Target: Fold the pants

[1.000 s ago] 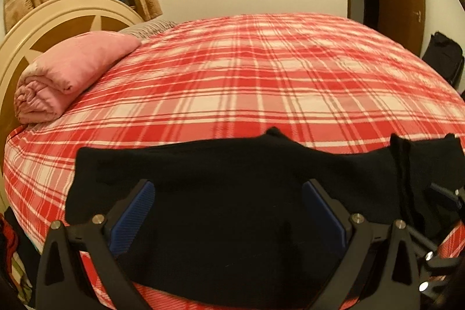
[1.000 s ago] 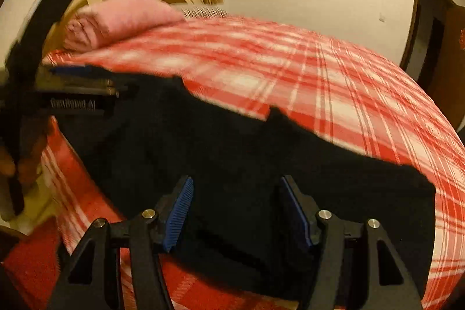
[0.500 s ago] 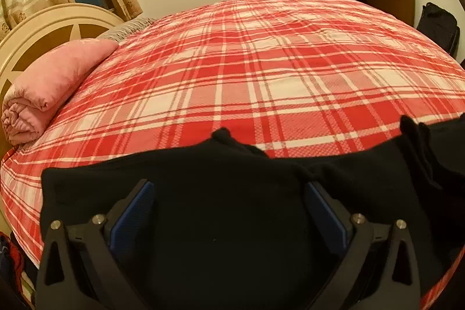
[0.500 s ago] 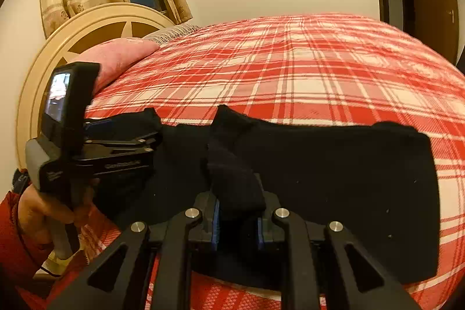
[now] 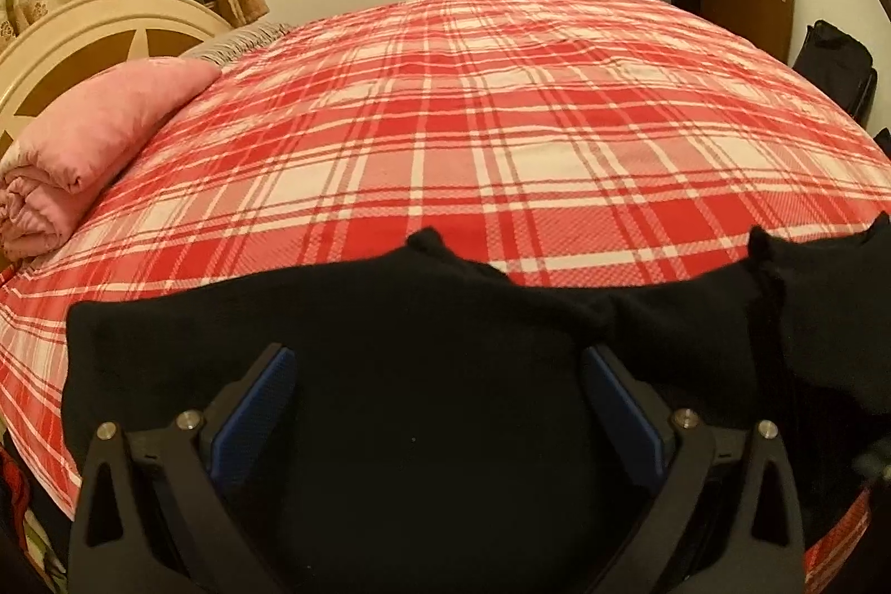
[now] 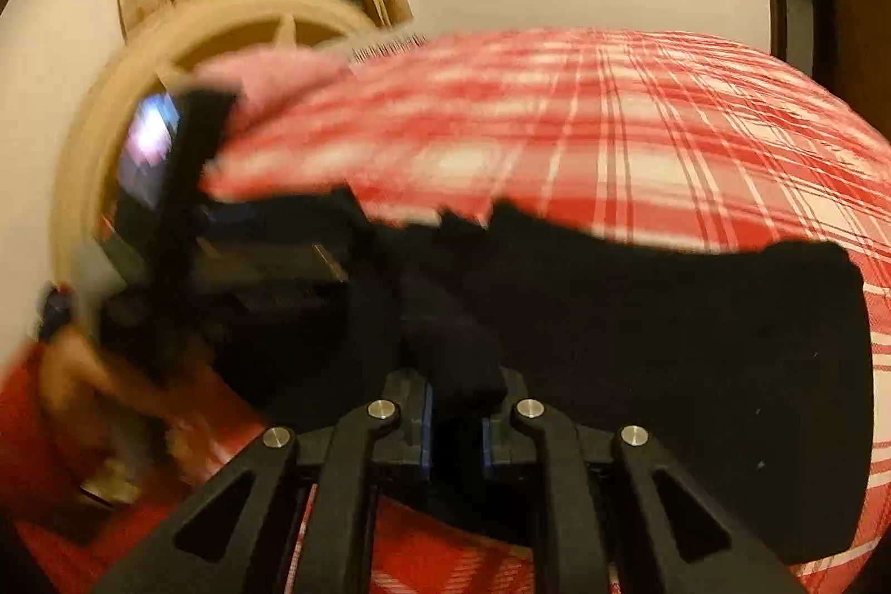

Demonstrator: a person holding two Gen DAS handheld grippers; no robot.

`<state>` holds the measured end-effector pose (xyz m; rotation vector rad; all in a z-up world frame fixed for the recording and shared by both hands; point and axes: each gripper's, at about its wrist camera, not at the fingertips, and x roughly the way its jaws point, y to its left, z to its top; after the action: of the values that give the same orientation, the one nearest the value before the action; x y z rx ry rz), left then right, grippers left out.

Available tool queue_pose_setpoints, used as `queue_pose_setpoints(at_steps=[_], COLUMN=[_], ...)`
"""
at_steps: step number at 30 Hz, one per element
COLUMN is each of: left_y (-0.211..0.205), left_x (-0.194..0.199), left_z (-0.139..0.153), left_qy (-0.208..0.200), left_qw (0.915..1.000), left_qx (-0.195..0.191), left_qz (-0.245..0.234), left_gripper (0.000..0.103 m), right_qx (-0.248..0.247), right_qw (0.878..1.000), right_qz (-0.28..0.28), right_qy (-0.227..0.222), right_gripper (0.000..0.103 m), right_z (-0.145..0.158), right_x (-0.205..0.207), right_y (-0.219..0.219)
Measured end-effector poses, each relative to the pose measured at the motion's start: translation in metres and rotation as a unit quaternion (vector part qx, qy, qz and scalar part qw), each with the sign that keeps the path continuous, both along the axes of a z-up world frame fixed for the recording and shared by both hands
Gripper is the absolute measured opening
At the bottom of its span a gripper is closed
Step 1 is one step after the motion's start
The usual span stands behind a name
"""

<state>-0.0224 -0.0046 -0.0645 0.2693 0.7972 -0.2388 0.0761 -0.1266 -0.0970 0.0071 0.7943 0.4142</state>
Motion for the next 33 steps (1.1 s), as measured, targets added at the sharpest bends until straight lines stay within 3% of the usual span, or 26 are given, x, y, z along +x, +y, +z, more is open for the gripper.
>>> queue_pose_setpoints(at_steps=[2, 5, 6, 10, 13, 18, 19, 21, 22, 25, 28, 31, 33], left_y=[0.0, 0.001, 0.003, 0.013, 0.016, 0.016, 0.016, 0.015, 0.014, 0.014, 0.011, 0.009, 0.008], left_x=[-0.002, -0.006, -0.006, -0.008, -0.009, -0.01, -0.01, -0.01, -0.01, -0.01, -0.009, -0.006, -0.005], left_z=[0.002, 0.008, 0.009, 0.017, 0.02, 0.02, 0.02, 0.021, 0.021, 0.022, 0.024, 0.024, 0.022], left_qy=[-0.004, -0.01, -0.011, -0.016, -0.019, -0.02, -0.021, -0.021, -0.02, -0.021, -0.022, -0.016, -0.012], left_qw=[1.0, 0.9999, 0.9999, 0.9998, 0.9997, 0.9998, 0.9998, 0.9997, 0.9998, 0.9997, 0.9997, 0.9994, 0.9994], left_qx=[0.005, 0.003, 0.001, -0.011, -0.015, -0.007, -0.006, -0.007, -0.008, -0.009, -0.014, -0.029, -0.034], left_qz=[-0.003, -0.008, -0.008, -0.002, 0.001, -0.001, 0.0, 0.001, 0.0, -0.002, -0.004, -0.004, -0.005], left_gripper=[0.103, 0.103, 0.103, 0.103, 0.103, 0.103, 0.103, 0.103, 0.103, 0.103, 0.103, 0.103, 0.103], right_qx=[-0.016, 0.014, 0.027, 0.073, 0.018, -0.045, -0.062, -0.103, -0.121, -0.093, -0.044, -0.059, -0.053], right_qw=[1.0, 0.999, 0.999, 0.993, 0.996, 0.994, 0.991, 0.985, 0.981, 0.985, 0.992, 0.994, 0.995], right_qz=[0.003, 0.021, 0.025, 0.037, 0.026, 0.088, 0.113, 0.138, 0.146, 0.144, 0.11, 0.073, 0.069], right_qy=[-0.009, -0.02, -0.028, -0.084, -0.087, -0.056, -0.046, -0.032, -0.031, -0.035, -0.038, -0.062, -0.055], right_gripper=[0.019, 0.052, 0.056, 0.06, 0.06, 0.059, 0.058, 0.034, 0.034, 0.014, 0.011, 0.011, 0.011], right_z=[-0.002, 0.012, 0.018, 0.053, 0.051, 0.026, 0.019, 0.005, -0.002, 0.001, 0.014, 0.019, 0.015], right_x=[-0.002, -0.006, -0.008, -0.01, 0.013, 0.053, 0.06, 0.066, 0.068, 0.065, 0.061, 0.065, 0.073], right_y=[0.005, 0.003, 0.002, -0.007, -0.009, -0.001, 0.005, 0.015, 0.019, 0.01, -0.008, -0.011, -0.007])
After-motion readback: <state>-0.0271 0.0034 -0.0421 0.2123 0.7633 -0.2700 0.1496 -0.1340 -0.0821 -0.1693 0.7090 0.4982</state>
